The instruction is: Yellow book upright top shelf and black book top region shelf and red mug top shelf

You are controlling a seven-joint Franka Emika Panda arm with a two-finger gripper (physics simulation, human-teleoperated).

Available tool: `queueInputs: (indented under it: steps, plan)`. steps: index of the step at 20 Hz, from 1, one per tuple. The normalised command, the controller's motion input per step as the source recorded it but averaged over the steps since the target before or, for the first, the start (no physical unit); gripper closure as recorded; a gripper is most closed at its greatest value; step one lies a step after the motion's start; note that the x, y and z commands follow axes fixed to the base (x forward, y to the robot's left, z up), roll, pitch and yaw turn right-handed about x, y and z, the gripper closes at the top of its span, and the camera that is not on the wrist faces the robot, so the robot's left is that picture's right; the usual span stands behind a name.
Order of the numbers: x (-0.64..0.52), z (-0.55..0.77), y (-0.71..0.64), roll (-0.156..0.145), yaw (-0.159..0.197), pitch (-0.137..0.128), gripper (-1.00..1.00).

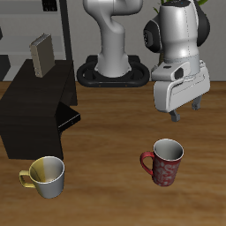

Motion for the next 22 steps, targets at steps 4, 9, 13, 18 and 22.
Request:
queueInputs:
  steps: [4, 9, 13, 18, 22]
  plan:
    - [-0.16, -0.38, 0.35, 0.015, -0.044, 0.023, -1.0]
    - [-0.21, -0.42, 0.28, 0.015, -0.085, 0.079, -1.0]
    - [0.08, -0.18, -0.13, 0.014, -0.107, 0.157, -1.0]
    - [0.0, -0.06, -0.14, 0.02, -0.058, 0.046, -1.0]
    - [-0.01, -0.16, 0.0, -0.002, 0.029, 0.016, -1.0]
